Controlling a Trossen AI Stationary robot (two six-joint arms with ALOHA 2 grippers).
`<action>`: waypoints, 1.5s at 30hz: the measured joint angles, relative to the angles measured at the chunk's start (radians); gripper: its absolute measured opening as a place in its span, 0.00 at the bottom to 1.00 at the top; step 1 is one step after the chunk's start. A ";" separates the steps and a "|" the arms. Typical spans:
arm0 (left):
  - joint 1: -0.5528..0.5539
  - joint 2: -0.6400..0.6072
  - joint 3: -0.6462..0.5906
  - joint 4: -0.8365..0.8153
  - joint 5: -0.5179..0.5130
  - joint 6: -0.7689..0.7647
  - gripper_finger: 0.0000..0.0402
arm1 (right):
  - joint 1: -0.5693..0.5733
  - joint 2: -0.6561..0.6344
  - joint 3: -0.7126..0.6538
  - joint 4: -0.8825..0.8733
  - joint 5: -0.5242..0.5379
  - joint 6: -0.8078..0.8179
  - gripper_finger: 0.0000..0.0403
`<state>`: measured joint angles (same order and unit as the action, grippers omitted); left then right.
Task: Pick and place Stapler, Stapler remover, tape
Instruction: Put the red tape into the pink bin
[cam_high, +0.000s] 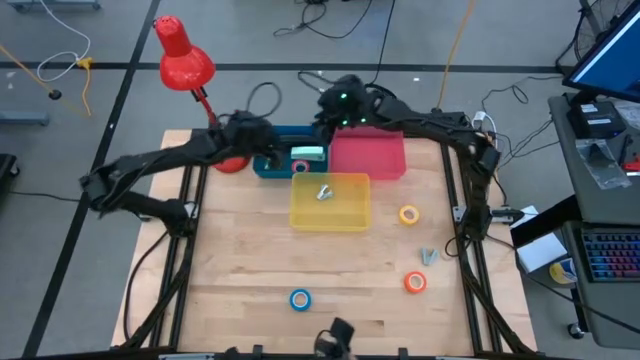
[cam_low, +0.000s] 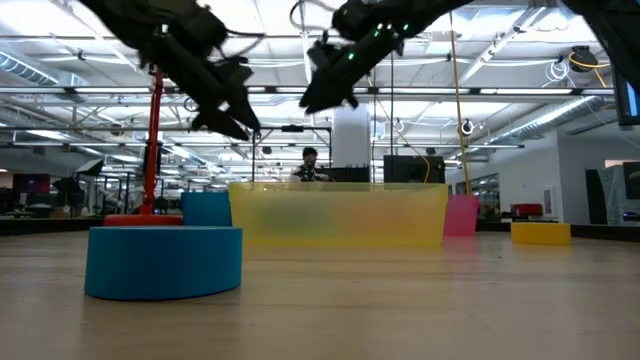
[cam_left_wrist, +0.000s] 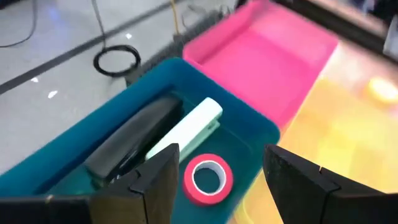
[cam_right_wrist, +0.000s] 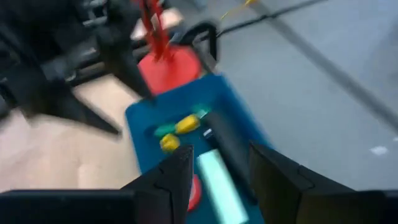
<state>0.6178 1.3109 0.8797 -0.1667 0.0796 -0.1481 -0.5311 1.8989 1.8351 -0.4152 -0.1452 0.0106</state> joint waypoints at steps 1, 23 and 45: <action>0.000 0.039 0.035 -0.022 0.007 0.031 0.57 | -0.003 -0.019 0.000 -0.001 0.026 -0.013 0.34; -0.020 0.594 0.584 -0.648 0.046 0.077 0.57 | -0.115 -0.163 -0.001 -0.074 0.093 -0.192 0.34; -0.018 0.684 0.584 -0.677 -0.054 -0.065 0.57 | -0.152 -0.177 -0.001 -0.107 0.093 -0.216 0.31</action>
<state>0.5999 1.9949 1.4639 -0.8440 0.0257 -0.2131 -0.6835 1.7215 1.8345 -0.5221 -0.0525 -0.2054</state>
